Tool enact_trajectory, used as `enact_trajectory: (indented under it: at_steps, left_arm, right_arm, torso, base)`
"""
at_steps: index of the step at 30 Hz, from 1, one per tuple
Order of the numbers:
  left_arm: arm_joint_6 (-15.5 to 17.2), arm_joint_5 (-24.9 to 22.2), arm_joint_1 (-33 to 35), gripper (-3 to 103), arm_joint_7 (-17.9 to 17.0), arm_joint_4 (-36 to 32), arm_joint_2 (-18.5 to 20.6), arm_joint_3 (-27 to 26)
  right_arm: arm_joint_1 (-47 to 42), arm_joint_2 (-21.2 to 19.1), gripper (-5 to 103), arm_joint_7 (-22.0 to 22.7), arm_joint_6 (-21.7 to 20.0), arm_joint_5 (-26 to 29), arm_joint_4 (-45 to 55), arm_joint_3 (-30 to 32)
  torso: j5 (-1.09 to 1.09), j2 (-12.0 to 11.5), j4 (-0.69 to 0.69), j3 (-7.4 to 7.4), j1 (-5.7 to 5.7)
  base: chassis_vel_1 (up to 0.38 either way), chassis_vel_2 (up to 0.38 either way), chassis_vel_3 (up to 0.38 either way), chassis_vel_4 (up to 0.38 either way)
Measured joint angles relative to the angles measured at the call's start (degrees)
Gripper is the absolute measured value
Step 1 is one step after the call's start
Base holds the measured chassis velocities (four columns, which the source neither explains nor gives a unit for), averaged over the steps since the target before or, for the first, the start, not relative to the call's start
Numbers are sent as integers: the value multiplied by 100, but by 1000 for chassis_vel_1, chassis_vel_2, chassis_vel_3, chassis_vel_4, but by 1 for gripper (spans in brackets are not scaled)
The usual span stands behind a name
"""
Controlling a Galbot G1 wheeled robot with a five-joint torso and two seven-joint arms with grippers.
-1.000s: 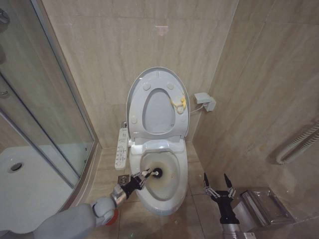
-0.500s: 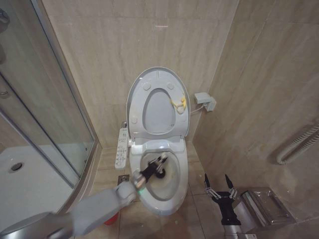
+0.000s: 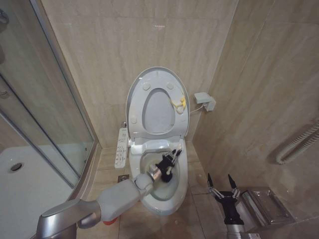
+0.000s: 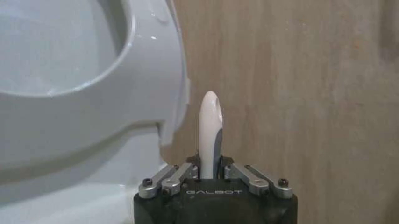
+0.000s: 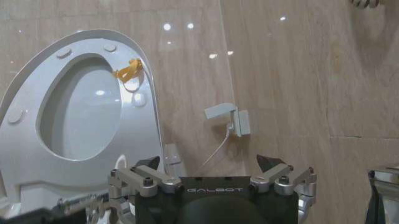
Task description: Open the toilet lid, clean the toilet bowl with a toilet brush, close the toilet lid, and flush.
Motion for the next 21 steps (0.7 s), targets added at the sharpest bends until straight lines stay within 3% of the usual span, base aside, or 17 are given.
enact_trajectory:
  at_steps: [10, 21]
  left_arm:
    - [-2, -87, -264, 18, -37, 108, -541, -245]
    - [-63, 159, -25, 18, -18, 422, -313, -41]
  right_arm:
    - [33, 36, 100, 3, -2, -16, -19, -11]
    - [4, -57, 100, 2, 2, 43, -2, 5]
  torso:
    - [-1, 1, -6, 0, 0]
    - [-1, 1, 1, 0, 0]
  base:
    - [0, 0, 0, 0]
    - [0, 0, 0, 0]
